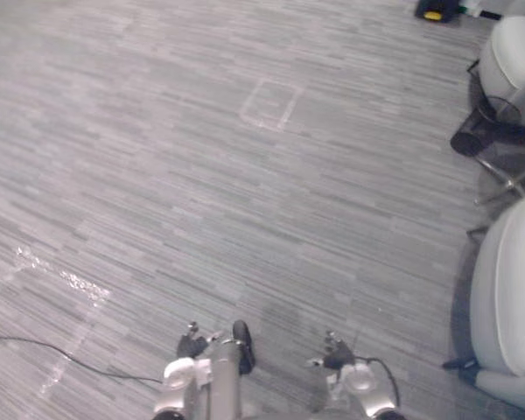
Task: Organize the slippers on the shoe rack
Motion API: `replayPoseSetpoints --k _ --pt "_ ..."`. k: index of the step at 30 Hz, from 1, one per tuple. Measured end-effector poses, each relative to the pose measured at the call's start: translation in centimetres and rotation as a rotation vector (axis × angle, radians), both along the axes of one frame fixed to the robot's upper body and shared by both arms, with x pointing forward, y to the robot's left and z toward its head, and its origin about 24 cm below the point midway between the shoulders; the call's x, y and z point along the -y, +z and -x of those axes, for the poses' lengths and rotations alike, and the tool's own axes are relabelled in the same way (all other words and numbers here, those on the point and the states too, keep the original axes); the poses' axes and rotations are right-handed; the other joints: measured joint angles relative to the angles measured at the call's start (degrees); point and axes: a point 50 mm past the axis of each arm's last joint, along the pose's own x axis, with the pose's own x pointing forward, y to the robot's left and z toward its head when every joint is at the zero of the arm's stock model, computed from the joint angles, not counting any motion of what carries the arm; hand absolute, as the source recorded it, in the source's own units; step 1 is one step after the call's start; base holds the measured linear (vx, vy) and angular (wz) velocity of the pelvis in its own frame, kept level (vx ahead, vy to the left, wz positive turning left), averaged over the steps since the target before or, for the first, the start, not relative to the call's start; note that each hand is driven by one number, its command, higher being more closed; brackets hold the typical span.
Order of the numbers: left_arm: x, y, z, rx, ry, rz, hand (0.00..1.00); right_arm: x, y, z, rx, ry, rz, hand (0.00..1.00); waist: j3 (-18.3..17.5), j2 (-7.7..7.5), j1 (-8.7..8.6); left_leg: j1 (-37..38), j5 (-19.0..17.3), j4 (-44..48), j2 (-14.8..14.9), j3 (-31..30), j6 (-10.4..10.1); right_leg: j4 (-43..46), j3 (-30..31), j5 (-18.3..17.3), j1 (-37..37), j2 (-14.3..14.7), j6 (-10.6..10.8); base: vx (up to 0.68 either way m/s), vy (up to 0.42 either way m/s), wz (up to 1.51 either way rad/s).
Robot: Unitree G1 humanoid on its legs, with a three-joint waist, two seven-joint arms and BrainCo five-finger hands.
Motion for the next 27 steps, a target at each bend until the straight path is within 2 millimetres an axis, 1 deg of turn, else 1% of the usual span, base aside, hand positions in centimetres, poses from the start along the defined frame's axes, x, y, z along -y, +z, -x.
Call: replayPoseSetpoints --k 1,2,3,4,5,6,7,8,9,10,11,12,13,14,15,16,17,18,19,20,21,22,23,24,25,26,27 --pt "0.1 -0.4 0.6 -0.024 0.012 0.009 0.00 0.0 0.0 0.0 0.000 0.001 0.001 0.00 0.1 -0.18 -0.13 2.5 -1.8 -0.7 -1.1 -0.2 -0.1 10.2 2.3 0.6 -2.9 -1.8 1.4 0.50 0.286 0.18" --pt "-0.2 -0.7 1.3 -0.053 0.019 0.009 0.00 0.1 -0.1 0.1 -0.004 -0.002 -0.001 0.00 0.3 -0.49 -0.35 6.2 -3.1 -1.8 -2.3 -0.5 -0.3 23.3 4.9 4.0 -7.3 -3.6 2.4 0.49 0.255 0.20" --pt "-0.5 -1.1 2.1 -0.088 0.022 0.006 0.00 0.0 -0.3 0.6 -0.016 0.005 -0.007 0.00 0.4 -0.74 -0.86 11.1 -4.5 -3.4 -3.6 -1.3 -0.4 38.3 7.3 4.3 -12.3 -4.1 1.2 0.51 0.206 0.30" --pt "-0.5 -1.3 2.6 -0.104 0.020 0.006 0.00 0.0 -0.4 1.0 -0.028 0.005 -0.010 0.00 0.4 -0.70 -1.36 15.5 -5.1 -5.4 -4.0 -2.1 -0.3 46.1 7.7 3.2 -15.9 -3.6 0.5 0.52 0.182 0.36" --pt "-0.4 -1.4 3.0 -0.114 0.011 0.004 0.00 0.0 -0.5 1.2 -0.032 0.007 -0.012 0.00 0.2 -0.43 -1.54 18.3 -5.0 -7.4 -4.0 -2.2 -0.3 48.6 6.9 2.1 -18.6 -3.1 0.4 0.63 0.164 0.35" --pt "-0.4 -1.5 3.2 -0.120 0.006 0.004 0.00 -0.1 -0.5 1.1 -0.030 0.008 -0.013 0.00 0.4 0.03 -1.70 22.8 -5.0 -10.7 -3.9 -3.4 -0.4 48.1 4.8 -0.2 -21.8 -2.1 -0.7 0.50 0.105 0.30" --pt "-0.4 -1.5 3.3 -0.122 0.004 0.003 0.00 -0.1 -0.3 0.9 -0.019 0.008 -0.014 0.00 0.5 0.20 -1.91 24.4 -5.0 -12.0 -3.7 -3.8 -0.4 46.3 3.9 -1.4 -23.7 -1.5 -1.3 0.49 0.083 0.40" --pt "-0.3 -1.5 3.1 -0.119 0.003 0.004 0.00 -0.1 -0.1 0.5 -0.004 0.010 -0.015 0.00 0.5 0.24 -2.65 26.5 -5.3 -13.4 -3.2 -4.4 -0.8 41.7 2.2 -2.9 -27.2 -0.3 -1.8 0.45 -0.010 0.37" --pt "-0.1 -1.4 2.9 -0.112 0.003 0.009 0.00 -0.1 0.0 0.4 0.003 0.010 -0.016 0.00 0.6 0.34 -3.21 29.0 -6.0 -15.1 -2.4 -5.1 -1.2 36.9 1.6 -3.4 -30.6 1.7 -2.0 0.36 -0.021 0.31" --pt "-0.1 -1.4 2.9 -0.112 0.005 0.009 0.00 -0.1 0.1 0.2 0.014 0.011 -0.017 0.00 0.7 0.44 -3.35 30.4 -6.4 -16.3 -1.9 -5.3 -1.5 32.6 1.8 -3.1 -32.1 3.3 -2.1 0.57 -0.071 0.21" --pt "-0.1 -1.4 2.8 -0.111 0.005 0.009 0.00 -0.2 0.2 0.0 0.027 0.014 -0.021 0.00 0.7 0.42 -3.82 32.6 -7.5 -17.8 -1.0 -5.6 -2.3 19.9 2.3 0.0 -33.9 6.1 -2.1 0.50 -0.098 0.20" --pt "-0.1 -1.4 2.8 -0.109 0.002 0.006 0.00 -0.3 0.3 -0.2 0.033 0.015 -0.023 0.00 0.6 0.11 -4.15 33.8 -8.0 -18.7 -1.1 -5.9 -2.8 11.1 2.2 3.4 -33.8 7.0 -2.1 0.69 -0.161 0.37" --pt "0.0 -1.4 2.6 -0.110 -0.016 0.002 0.00 -0.2 0.3 -0.1 0.030 0.013 -0.021 0.00 0.5 -0.85 -4.73 35.8 -9.0 -20.0 -1.9 -6.8 -3.7 1.8 2.4 9.2 -33.9 7.5 -2.9 0.52 -0.150 0.40" --pt "0.1 -1.5 2.8 -0.117 -0.019 0.003 0.00 0.0 0.3 0.0 0.029 0.012 -0.017 0.00 0.5 -0.76 -5.10 36.7 -9.7 -20.1 -1.8 -7.5 -4.3 1.7 3.0 12.9 -33.8 7.7 -3.8 0.58 -0.175 0.45" --pt "0.6 -1.6 2.7 -0.119 -0.024 0.014 0.00 0.3 0.2 0.0 0.022 0.013 -0.008 0.00 -0.2 -0.05 -5.50 38.2 -10.0 -19.7 -0.4 -9.4 -4.6 3.3 3.8 16.3 -33.6 9.3 -7.5 0.62 -0.176 0.28" --pt "1.1 -1.6 2.5 -0.113 -0.022 0.028 0.00 0.3 0.3 -0.2 0.024 0.009 -0.007 0.00 -0.6 1.35 -4.85 36.9 -9.4 -16.6 1.0 -10.4 -5.6 5.6 3.0 14.0 -33.8 9.4 -8.4 0.61 -0.182 0.17" --pt "1.4 -1.6 2.4 -0.111 -0.025 0.034 0.00 0.4 0.4 -0.3 0.029 0.002 -0.008 0.00 -0.4 1.71 -4.84 36.1 -8.9 -13.7 1.1 -10.8 -6.5 6.8 2.7 12.7 -33.4 9.5 -8.4 0.56 -0.193 0.08" --pt "2.1 -1.7 2.5 -0.112 -0.023 0.051 0.00 0.8 0.4 -0.2 0.027 -0.026 -0.011 0.00 -0.4 2.65 -5.35 33.4 -7.5 -4.1 2.2 -10.8 -8.4 7.1 1.9 10.1 -31.1 9.9 -8.4 0.55 -0.195 0.11" --pt "2.5 -1.6 2.3 -0.101 -0.004 0.066 0.00 0.9 0.4 -0.1 0.029 -0.026 -0.010 0.00 -0.3 4.00 -5.58 29.3 -3.8 9.2 4.3 -10.1 -9.5 6.1 1.6 8.2 -27.2 10.8 -8.6 0.55 -0.172 0.05" --pt "2.6 -1.6 2.3 -0.097 0.012 0.074 0.00 0.7 0.4 0.1 0.028 -0.022 -0.012 0.00 -0.3 4.55 -5.51 27.0 -0.3 15.2 5.7 -9.4 -9.6 5.3 1.7 7.4 -25.0 11.5 -8.8 0.56 -0.113 -0.28" --pt "2.6 -1.4 2.4 -0.082 0.039 0.081 0.00 0.2 0.5 0.1 0.036 -0.011 -0.024 0.00 -0.4 5.49 -4.29 22.9 8.2 27.3 9.2 -7.5 -10.2 3.0 3.3 5.7 -20.2 13.1 -9.4 0.57 -0.038 -0.54" --pt "2.5 -1.3 2.3 -0.072 0.041 0.078 0.00 -0.4 0.4 0.4 0.030 -0.008 -0.039 0.00 -0.5 5.68 -3.72 18.2 3.1 36.4 12.0 -5.9 -8.6 1.0 5.0 3.6 -16.5 14.0 -10.2 0.56 -0.020 -0.58" --pt "2.4 -1.2 2.1 -0.062 0.040 0.074 0.00 -0.8 0.4 0.5 0.026 -0.006 -0.048 0.00 -0.5 5.54 -3.42 15.8 1.0 38.5 12.7 -5.1 -8.3 0.2 5.6 3.0 -14.6 13.9 -10.2 0.54 0.002 -0.56" --pt "2.1 -0.9 1.7 -0.040 0.040 0.062 0.00 -1.4 0.2 0.8 0.013 0.000 -0.059 0.00 -0.6 4.39 -2.89 11.9 -1.8 38.2 12.8 -3.5 -8.2 -1.7 7.2 2.2 -11.4 13.1 -9.8 0.62 0.013 -0.61" --pt "1.7 -0.7 1.5 -0.026 0.046 0.053 0.00 -1.7 0.2 0.7 0.013 -0.001 -0.067 0.00 -0.6 3.87 -2.19 8.6 -4.7 34.3 12.6 -1.7 -7.3 -2.7 8.5 2.2 -8.5 12.2 -9.2 0.52 0.015 -0.60" --pt "1.7 -0.7 1.5 -0.025 0.047 0.052 0.00 -1.7 0.2 0.7 0.014 -0.001 -0.069 0.00 -0.6 3.80 -2.04 7.3 -5.6 31.7 12.3 -1.4 -7.0 -3.5 9.0 2.0 -7.4 11.8 -9.1 0.63 0.101 -0.60" --pt "1.5 -0.4 1.2 -0.011 0.045 0.045 0.00 -1.6 0.3 0.6 0.016 -0.006 -0.067 0.00 -0.4 3.50 -1.37 4.6 -6.3 22.4 10.7 -1.7 -7.1 -5.1 9.9 1.3 -5.0 10.4 -7.8 0.53 0.159 -0.54"
